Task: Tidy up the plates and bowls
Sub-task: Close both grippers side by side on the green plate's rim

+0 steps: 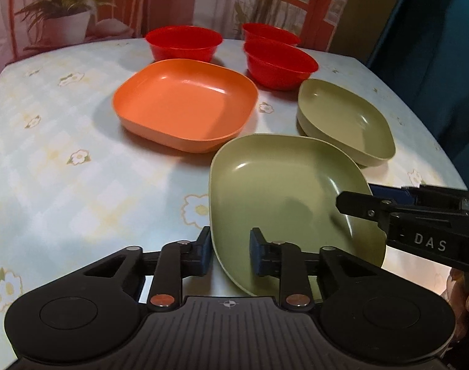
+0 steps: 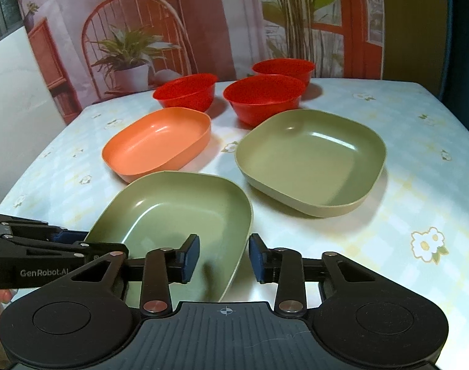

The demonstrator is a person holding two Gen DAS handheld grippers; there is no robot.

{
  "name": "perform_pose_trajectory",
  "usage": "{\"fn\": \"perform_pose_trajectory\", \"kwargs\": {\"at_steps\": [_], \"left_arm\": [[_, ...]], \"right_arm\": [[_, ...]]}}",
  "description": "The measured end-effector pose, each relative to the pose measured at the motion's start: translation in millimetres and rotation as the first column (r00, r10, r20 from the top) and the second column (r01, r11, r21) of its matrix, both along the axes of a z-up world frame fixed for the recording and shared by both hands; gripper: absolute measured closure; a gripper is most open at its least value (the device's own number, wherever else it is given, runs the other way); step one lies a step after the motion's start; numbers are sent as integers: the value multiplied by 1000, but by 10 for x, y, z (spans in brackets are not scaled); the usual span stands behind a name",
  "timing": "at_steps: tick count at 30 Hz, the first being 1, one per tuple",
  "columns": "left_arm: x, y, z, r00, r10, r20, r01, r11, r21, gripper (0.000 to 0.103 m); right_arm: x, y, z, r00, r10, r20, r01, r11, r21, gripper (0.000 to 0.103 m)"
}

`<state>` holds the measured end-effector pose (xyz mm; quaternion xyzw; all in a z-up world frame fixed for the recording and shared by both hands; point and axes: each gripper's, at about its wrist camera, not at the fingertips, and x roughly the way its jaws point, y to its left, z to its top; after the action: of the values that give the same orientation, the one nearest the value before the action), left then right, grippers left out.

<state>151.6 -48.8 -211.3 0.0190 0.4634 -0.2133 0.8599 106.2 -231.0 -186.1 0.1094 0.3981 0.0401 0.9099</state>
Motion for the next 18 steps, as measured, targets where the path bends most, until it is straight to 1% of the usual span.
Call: {"fn": "perform_pose_trajectory", "kwargs": {"at_steps": [7,12,14,16,18], "left_arm": [[26,118,-16,999,44,-14,-44,999,-23,83],[30,150,-34,998,59,-19,-60,998,-29,91],[40,164,-45,998,65,-25,-66,997,-34,92],[45,163,-42,997,70,-27,-71,997,-38,92],[43,156,-45,997,70,-25,-71,997,-38,92]], "right_arm": [[-12,18,8,1000,22,5,-23,1000,19,78],[-16,17,-2,1000,19,0,-19,999,29,81],[-16,13,-8,1000,11,-3,-11,999,32,84],[-16,-6,-27,1000,2,-9,-2,999,34,92],[-13,-38,-43,1000,-7,-15,8,999,47,93]]}}
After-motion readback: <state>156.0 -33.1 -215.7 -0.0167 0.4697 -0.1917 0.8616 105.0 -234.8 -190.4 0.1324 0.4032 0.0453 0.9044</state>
